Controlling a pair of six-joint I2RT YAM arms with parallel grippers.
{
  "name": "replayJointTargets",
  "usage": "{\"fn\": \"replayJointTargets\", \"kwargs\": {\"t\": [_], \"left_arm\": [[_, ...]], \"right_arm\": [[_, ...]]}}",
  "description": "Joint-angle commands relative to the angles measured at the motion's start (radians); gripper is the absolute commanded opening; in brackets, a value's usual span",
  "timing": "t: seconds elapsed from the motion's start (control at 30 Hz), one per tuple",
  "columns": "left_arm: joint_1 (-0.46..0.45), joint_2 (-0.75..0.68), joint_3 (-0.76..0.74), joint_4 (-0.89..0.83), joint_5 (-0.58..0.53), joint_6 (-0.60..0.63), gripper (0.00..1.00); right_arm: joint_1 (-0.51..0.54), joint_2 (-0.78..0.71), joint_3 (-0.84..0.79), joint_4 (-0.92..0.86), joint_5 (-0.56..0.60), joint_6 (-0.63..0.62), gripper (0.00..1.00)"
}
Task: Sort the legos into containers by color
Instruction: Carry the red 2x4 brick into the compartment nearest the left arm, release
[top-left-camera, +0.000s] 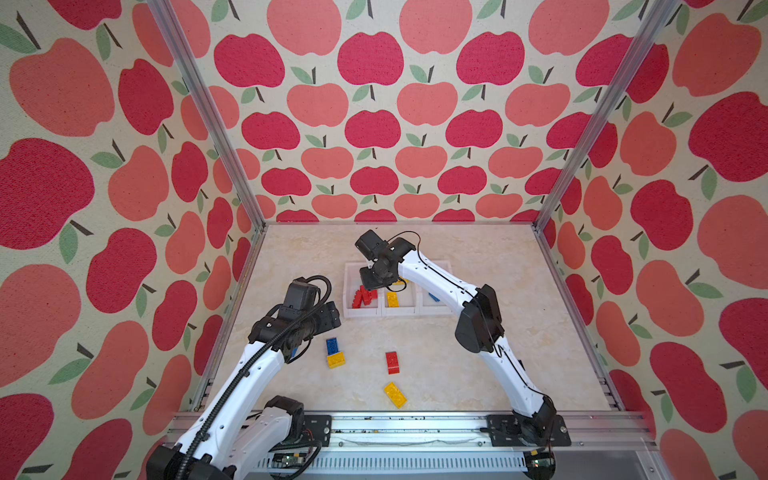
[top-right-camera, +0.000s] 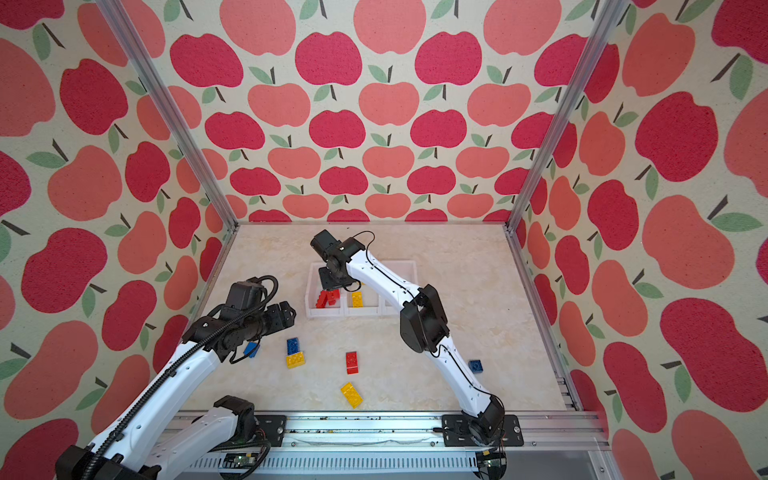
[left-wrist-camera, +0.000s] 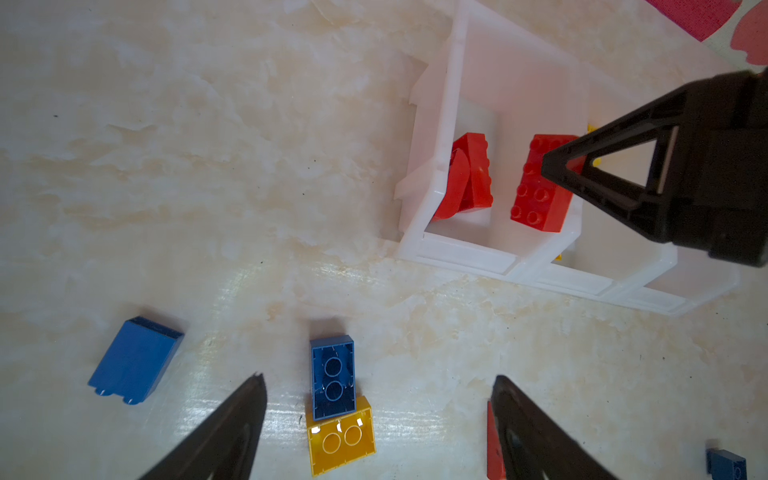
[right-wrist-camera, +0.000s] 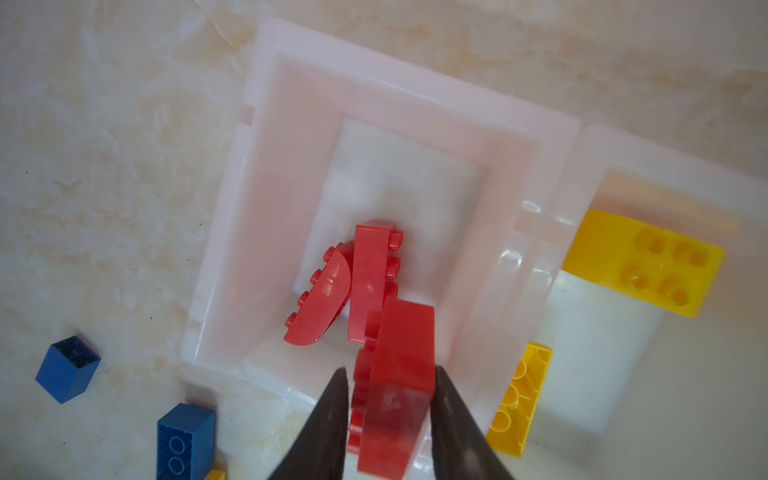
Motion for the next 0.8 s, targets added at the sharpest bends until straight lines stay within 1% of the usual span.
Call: {"fn": "replayJointTargets", "kwargs": {"t": [0.0, 0.07, 0.43, 0.77], "left_arm": [[0.006, -0.016, -0.011, -0.032, -0.005, -0.011, 0.87], [0.005, -0.016, -0.009, -0.032, -0.005, -0.012, 0.88], [0.006, -0.003, -0.008, -0.021, -0.002, -0.020, 0.89], [0.003, -0.001, -0.028, -0.022, 0.012, -0.035, 0.89]], "right_arm": [[-0.006, 0.018, 0.035, -0.030, 0.018, -0.010, 0.45], [-0.007, 0.018, 0.039, -0.028, 0.014, -0.010, 0.48], [-0.002, -0.018, 0.050, -0.037, 0.004, -0.010, 0.51], [0.017, -0.093, 0.022, -0.060, -0.007, -0.021, 0.55]]}}
